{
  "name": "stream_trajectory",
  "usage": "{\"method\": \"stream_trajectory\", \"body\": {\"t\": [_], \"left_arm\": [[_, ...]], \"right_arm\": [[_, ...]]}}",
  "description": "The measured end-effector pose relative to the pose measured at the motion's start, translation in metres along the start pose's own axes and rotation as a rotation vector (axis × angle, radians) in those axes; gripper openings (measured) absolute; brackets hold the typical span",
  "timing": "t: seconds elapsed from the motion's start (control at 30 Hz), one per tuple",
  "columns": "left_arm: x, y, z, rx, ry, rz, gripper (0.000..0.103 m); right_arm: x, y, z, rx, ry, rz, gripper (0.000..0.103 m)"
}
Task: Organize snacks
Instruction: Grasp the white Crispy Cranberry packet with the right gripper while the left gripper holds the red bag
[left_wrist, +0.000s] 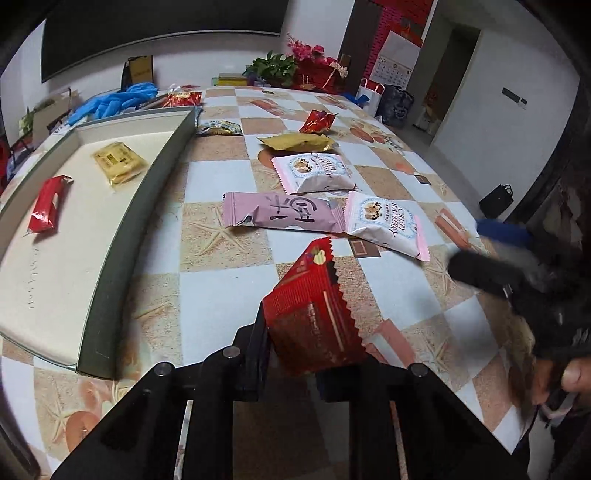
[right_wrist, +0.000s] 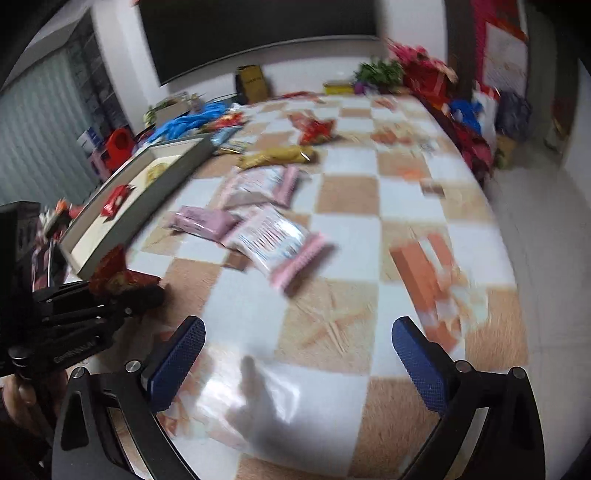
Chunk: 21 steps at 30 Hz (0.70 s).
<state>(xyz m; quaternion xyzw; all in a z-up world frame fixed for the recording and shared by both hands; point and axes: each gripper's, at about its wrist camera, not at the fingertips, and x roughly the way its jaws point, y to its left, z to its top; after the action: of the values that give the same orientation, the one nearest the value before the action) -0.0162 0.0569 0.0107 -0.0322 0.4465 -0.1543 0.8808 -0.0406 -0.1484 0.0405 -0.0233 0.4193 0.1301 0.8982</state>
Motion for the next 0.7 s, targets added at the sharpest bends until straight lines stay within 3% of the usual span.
{"method": "stream_trajectory", "body": {"t": [0.07,0.17,0.3,0.33,0.37,0.43,0.7], "left_arm": [[0.0,-0.003,-0.001,0.017,-0.006,0.014,0.022],[0.0,-0.005,-0.002,0.03,-0.011,0.024,0.022],[0.0,-0.004,-0.002,0.018,-0.01,0.047,0.022],[0.001,-0.004,-0.001,0.025,-0.009,0.07,0.022],[0.001,-0.003,0.0,0.034,-0.009,0.096,0.022],[0.003,0.001,0.002,0.026,-0.012,0.091,0.022],[0.005,-0.003,0.001,0.048,-0.027,0.128,0.022]], "right_arm": [[0.007,0.009,0.015,-0.036,-0.002,0.0,0.102],[0.05,0.021,0.039,-0.115,0.088,-0.054,0.102],[0.093,0.029,0.042,-0.237,0.166,-0.107,0.101],[0.093,0.027,0.042,-0.222,0.155,-0.067,0.092],[0.092,0.023,0.042,-0.19,0.159,-0.004,0.072],[0.085,0.018,0.042,-0.148,0.142,-0.016,0.042],[0.055,0.032,0.005,-0.01,0.071,-0.031,0.042]]}}
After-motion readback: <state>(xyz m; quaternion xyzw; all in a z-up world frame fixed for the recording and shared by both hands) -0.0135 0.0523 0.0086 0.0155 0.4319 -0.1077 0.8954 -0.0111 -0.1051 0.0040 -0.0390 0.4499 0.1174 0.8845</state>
